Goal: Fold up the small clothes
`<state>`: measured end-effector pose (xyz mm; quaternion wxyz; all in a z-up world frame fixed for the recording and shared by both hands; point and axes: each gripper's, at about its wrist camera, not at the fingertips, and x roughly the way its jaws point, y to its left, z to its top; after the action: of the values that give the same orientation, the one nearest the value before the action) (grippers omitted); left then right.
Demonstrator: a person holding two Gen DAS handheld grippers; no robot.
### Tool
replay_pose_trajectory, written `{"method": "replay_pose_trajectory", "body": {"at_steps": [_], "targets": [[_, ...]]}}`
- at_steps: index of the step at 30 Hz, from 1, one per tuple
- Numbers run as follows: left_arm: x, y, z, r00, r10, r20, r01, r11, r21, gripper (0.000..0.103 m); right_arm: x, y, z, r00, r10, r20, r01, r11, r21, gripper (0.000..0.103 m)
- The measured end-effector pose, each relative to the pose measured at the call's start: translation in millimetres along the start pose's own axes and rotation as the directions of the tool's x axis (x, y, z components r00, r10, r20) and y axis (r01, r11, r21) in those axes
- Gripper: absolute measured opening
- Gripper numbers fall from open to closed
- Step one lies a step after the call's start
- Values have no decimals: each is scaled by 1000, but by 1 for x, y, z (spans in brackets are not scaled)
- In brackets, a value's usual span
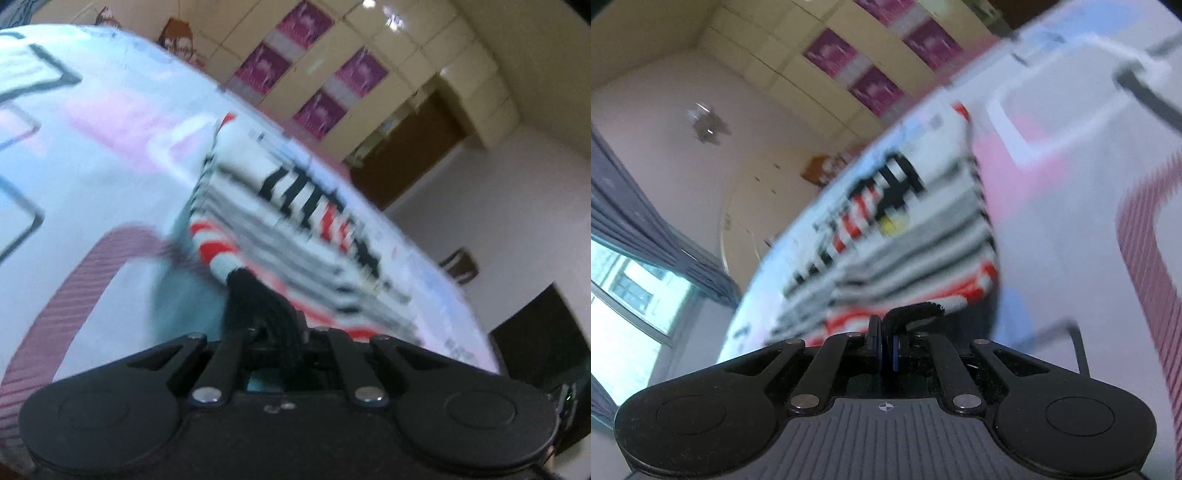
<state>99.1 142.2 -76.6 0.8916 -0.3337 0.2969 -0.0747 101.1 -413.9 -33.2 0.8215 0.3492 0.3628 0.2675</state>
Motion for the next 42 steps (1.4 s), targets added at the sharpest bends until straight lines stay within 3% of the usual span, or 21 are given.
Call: {"method": "replay_pose_trajectory", "body": {"at_steps": [8, 13, 17, 20, 24, 31, 32, 33, 34, 35, 36, 37, 39, 42], "targets": [[21, -54, 82, 983, -106, 153, 100, 994, 43, 4, 17, 52, 78, 985, 59, 161, -43, 994, -101, 4], [59, -70, 145, 977, -117, 178, 108, 992, 59, 4, 46, 73, 142, 974, 72, 216, -53, 994, -90, 4], [114, -62, 179, 990, -68, 123, 60, 996, 65, 4, 98, 73, 187, 981, 30, 192, -15, 997, -81, 4], [170, -36, 189, 1000, 18, 11, -19, 998, 52, 4, 151, 52, 202, 990, -32, 136, 38, 998, -44, 4], [234, -2, 191, 984, 105, -141, -102, 994, 32, 4, 212, 9, 199, 989, -142, 33, 142, 990, 17, 4], [266, 6, 219, 987, 64, -150, -64, 998, 8, 5, 239, -13, 223, 989, -147, 24, 145, 986, 84, 4], [273, 9, 221, 986, 51, -157, -51, 999, 10, 8, 247, -14, 229, 986, -166, 20, 164, 983, 82, 5], [280, 12, 223, 987, 27, -161, -27, 1000, 3, 25, 253, -15, 231, 984, -176, 24, 174, 982, 76, 5], [286, 17, 225, 988, -15, -152, 11, 1000, -22, 37, 259, -17, 234, 983, -178, 39, 175, 982, 64, 8], [289, 22, 226, 991, -27, -130, 22, 999, -45, 68, 263, -21, 238, 979, -198, 53, 194, 978, 78, 33], [289, 24, 226, 994, -9, -105, 3, 998, -59, 84, 260, -25, 240, 968, -232, 92, 222, 969, 110, 51], [285, 25, 228, 997, 1, -74, -5, 998, -61, 85, 252, -27, 240, 954, -250, 164, 231, 965, 127, 69], [281, 27, 230, 998, -21, -56, 20, 999, -31, 84, 242, -31, 241, 952, -236, 197, 214, 969, 128, 69], [286, 24, 230, 992, 44, -122, -33, 995, 93, 73, 240, -31, 237, 959, -233, 162, 230, 973, 37, 69]]}}
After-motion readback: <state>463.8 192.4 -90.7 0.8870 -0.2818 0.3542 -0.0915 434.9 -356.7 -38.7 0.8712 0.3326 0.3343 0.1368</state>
